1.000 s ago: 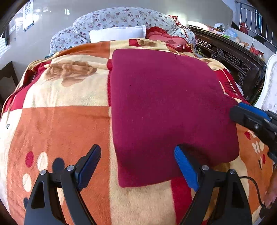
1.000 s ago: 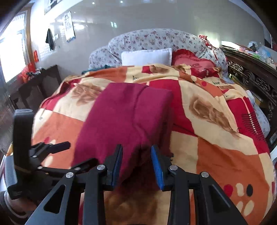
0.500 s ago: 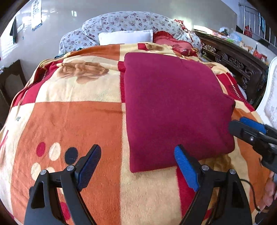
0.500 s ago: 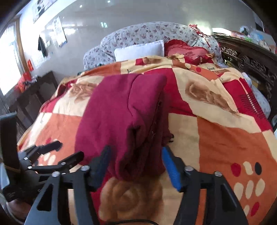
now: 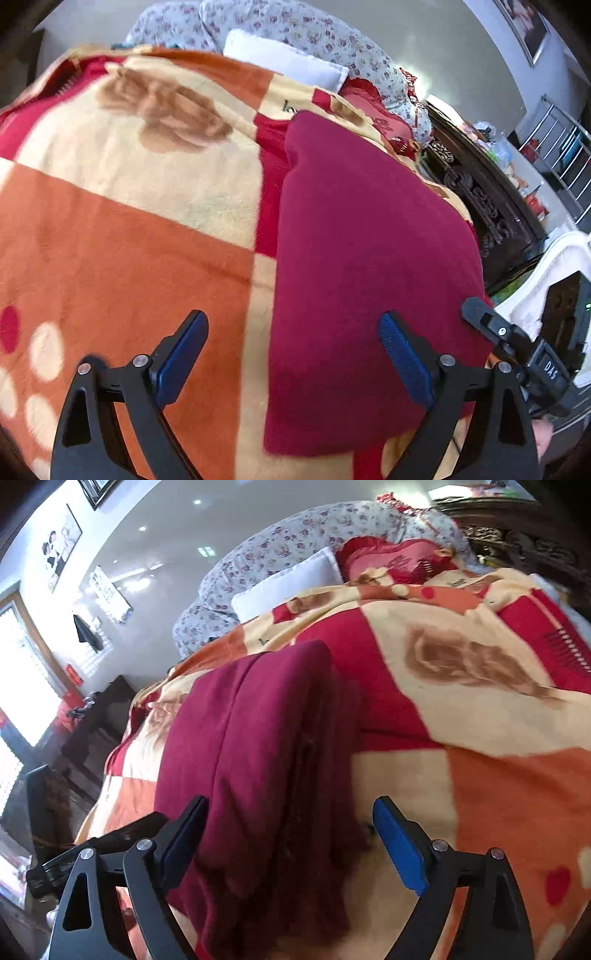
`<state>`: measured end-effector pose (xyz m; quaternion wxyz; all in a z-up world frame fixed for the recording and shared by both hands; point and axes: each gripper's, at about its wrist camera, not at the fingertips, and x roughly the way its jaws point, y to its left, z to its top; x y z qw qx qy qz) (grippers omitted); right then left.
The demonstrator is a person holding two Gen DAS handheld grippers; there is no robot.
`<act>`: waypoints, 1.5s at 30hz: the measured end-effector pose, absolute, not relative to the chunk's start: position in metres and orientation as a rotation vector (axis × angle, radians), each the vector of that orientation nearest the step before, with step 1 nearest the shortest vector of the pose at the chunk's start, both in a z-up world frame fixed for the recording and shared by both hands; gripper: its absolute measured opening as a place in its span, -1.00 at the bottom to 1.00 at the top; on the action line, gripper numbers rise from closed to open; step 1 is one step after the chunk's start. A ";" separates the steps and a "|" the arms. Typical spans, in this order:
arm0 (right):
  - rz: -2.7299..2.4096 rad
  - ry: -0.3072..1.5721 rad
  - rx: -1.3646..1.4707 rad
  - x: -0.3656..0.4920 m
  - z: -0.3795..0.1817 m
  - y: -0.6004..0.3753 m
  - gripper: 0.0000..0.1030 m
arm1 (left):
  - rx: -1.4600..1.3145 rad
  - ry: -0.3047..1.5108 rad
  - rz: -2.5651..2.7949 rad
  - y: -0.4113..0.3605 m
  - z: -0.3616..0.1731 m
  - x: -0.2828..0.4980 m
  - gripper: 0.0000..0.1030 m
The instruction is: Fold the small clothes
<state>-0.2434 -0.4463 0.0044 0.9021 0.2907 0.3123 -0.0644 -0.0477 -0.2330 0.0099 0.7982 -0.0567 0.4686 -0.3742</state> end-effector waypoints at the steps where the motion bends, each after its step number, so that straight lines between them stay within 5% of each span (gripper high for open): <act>1: -0.118 0.660 0.614 -0.238 0.000 -0.447 0.80 | -0.144 1.022 -0.820 -0.237 0.006 -0.043 0.81; 3: -0.095 0.648 0.621 -0.232 -0.002 -0.446 0.79 | -0.173 1.047 -0.850 -0.242 0.001 -0.038 0.81; 5: -0.096 0.662 0.583 -0.228 0.000 -0.441 0.44 | -0.181 1.066 -0.887 -0.249 -0.003 -0.036 0.81; 6: -0.105 0.659 0.565 -0.229 0.002 -0.440 0.32 | -0.162 1.064 -0.901 -0.253 -0.004 -0.037 0.73; 7: -0.104 0.647 0.553 -0.231 0.005 -0.437 0.09 | -0.138 1.048 -0.932 -0.257 -0.001 -0.041 0.33; 8: -0.100 0.639 0.533 -0.235 0.009 -0.434 -0.05 | -0.111 1.038 -0.956 -0.260 0.003 -0.045 0.30; 12: -0.067 0.614 0.502 -0.250 0.032 -0.413 -0.13 | -0.066 1.001 -0.973 -0.250 0.025 -0.061 -0.02; 20: 0.085 0.648 0.505 -0.275 0.044 -0.331 -0.11 | -0.012 0.960 -0.896 -0.154 0.062 -0.109 -0.02; 26: 0.049 0.841 0.404 -0.273 0.006 -0.280 0.21 | 0.061 1.059 -0.745 -0.105 0.019 -0.129 0.05; 35: 0.016 0.647 0.230 -0.297 0.070 -0.264 0.29 | 0.075 0.909 -0.640 -0.091 0.044 -0.144 0.41; 41: -0.139 0.800 0.000 -0.237 0.020 -0.252 -0.48 | 0.162 0.908 -0.586 -0.112 0.027 -0.138 0.42; 45: -0.151 0.816 0.030 -0.229 0.006 -0.264 -0.50 | 0.182 0.882 -0.574 -0.117 0.022 -0.140 0.47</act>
